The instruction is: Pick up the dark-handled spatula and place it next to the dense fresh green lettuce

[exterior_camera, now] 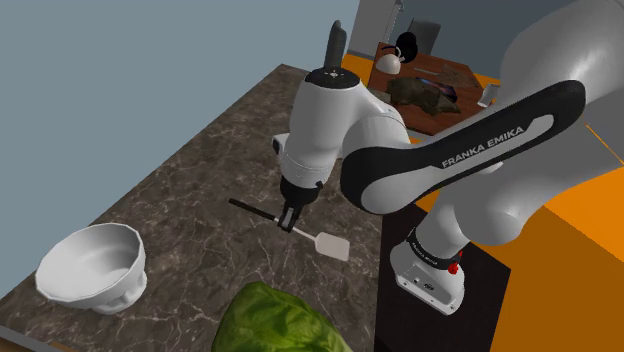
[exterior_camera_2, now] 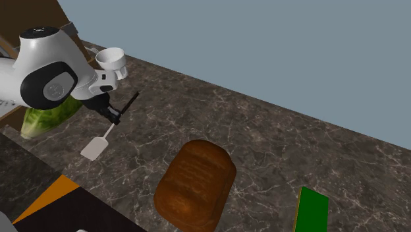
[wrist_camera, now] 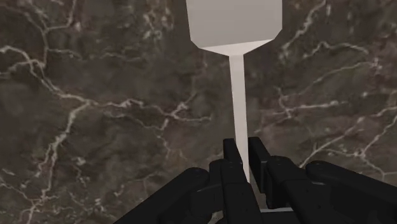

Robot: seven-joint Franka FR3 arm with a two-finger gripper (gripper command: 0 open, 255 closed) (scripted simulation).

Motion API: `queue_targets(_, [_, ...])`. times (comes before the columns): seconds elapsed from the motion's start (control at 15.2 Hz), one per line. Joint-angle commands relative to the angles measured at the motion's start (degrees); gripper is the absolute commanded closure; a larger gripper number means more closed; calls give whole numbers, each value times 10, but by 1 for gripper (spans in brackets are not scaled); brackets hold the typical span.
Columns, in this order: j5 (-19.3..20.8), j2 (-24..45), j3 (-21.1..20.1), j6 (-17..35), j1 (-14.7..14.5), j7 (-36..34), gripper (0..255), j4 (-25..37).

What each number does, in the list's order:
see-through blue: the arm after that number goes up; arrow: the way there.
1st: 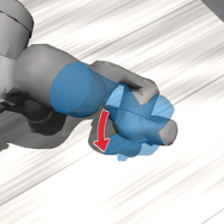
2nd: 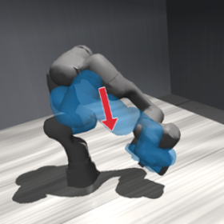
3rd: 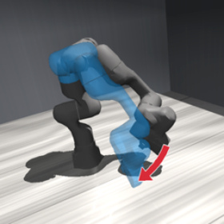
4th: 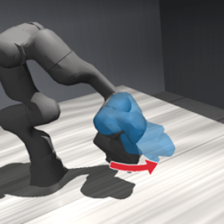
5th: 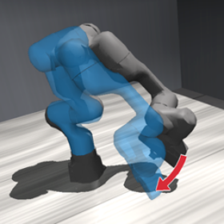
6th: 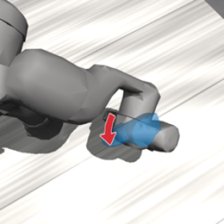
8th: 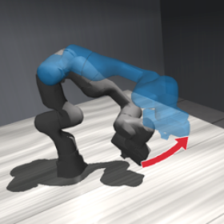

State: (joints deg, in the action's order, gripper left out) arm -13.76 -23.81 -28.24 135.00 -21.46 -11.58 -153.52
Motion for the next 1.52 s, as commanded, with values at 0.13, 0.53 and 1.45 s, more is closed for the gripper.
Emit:
queue_targets(0.13, [0,6,-2,12,0,-1,255,-6])
queue_targets(0.53, [0,6,-2,12,0,-1,0,-6])
queue_targets(1.45, [-3,-53,20,-81,-8,7,0,29])
